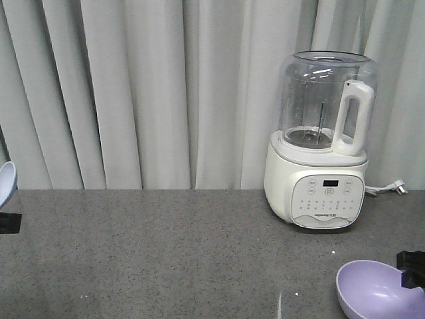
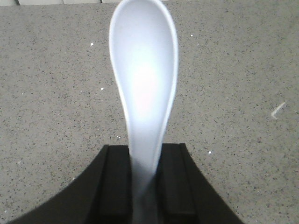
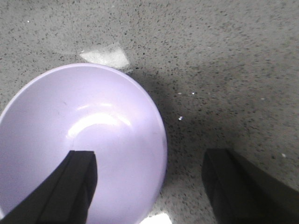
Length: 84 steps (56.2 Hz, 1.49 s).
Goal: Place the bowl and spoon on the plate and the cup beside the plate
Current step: 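Grasp the lavender bowl rim with the right gripper and lift it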
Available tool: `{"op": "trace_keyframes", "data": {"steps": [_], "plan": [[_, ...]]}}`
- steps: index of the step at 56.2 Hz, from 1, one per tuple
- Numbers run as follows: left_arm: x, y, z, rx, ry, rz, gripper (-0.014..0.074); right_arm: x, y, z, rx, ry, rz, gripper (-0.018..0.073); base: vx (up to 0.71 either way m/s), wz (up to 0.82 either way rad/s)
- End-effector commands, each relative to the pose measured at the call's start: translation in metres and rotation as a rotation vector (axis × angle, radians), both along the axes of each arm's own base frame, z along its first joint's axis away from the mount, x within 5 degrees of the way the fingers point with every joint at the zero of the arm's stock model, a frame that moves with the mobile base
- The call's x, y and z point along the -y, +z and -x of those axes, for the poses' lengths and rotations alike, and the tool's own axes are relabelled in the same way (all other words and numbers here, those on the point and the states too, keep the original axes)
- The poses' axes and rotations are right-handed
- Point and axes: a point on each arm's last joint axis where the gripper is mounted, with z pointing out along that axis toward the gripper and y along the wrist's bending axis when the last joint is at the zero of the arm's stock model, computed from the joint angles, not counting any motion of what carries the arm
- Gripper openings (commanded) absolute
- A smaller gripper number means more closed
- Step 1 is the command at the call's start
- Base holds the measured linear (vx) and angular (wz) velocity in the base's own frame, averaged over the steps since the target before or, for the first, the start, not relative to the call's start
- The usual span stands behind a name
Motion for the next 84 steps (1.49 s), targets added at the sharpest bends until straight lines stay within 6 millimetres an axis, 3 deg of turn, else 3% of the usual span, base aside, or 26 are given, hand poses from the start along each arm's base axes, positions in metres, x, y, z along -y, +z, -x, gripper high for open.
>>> {"op": "trace_keyframes", "data": {"steps": [1,15,20,26,28,36,43,55,64,68,77,84], "plan": [[0.002,0.021,0.003,0.115,-0.011,0.021,-0.0006,0.004,0.007,-0.012,0.057,-0.003,0.014,0.0519,0.00,0.00],[0.002,0.021,0.003,0.115,-0.011,0.021,-0.0006,0.008,-0.029,-0.031,-0.038,-0.001,0.001,0.0444,0.00,0.00],[0.002,0.021,0.003,0.115,-0.012,0.020,-0.0006,0.009,-0.033,-0.034,-0.032,-0.003,0.003,0.0306,0.00,0.00],[0.002,0.021,0.003,0.116,-0.013,0.009,-0.0006,0.010,-0.032,-0.035,-0.019,0.023,0.025,0.0047,0.00,0.00],[0.002,0.021,0.003,0.116,-0.012,0.009,-0.0006,0.010,-0.031,-0.035,-0.015,0.034,0.032,-0.0019,0.00,0.00],[0.002,0.021,0.003,0.116,-0.012,0.009,-0.0006,0.008,-0.017,-0.029,0.024,0.082,0.071,-0.0013,0.00,0.00],[0.001,0.021,0.004,0.115,-0.012,0.008,-0.0006,-0.004,0.022,-0.016,0.182,0.184,0.146,-0.0012,0.00,0.00],[-0.001,0.022,0.025,0.165,-0.029,-0.007,-0.0006,-0.048,0.099,0.034,0.519,0.439,0.272,-0.0012,0.00,0.00],[-0.006,0.012,0.059,0.246,-0.025,0.008,-0.0006,-0.068,0.135,0.078,0.713,0.501,0.231,-0.0011,0.00,0.00],[-0.008,0.006,0.078,0.284,-0.030,0.003,-0.0006,-0.073,0.138,0.097,0.801,0.498,0.198,-0.0010,0.00,0.00],[-0.014,-0.002,0.123,0.432,-0.036,0.007,-0.0006,-0.076,0.112,0.135,0.899,0.485,0.167,-0.0009,0.00,0.00],[-0.018,-0.008,0.150,0.521,-0.034,0.025,-0.0006,-0.073,0.104,0.161,0.964,0.458,0.182,-0.0010,0.00,0.00]]}}
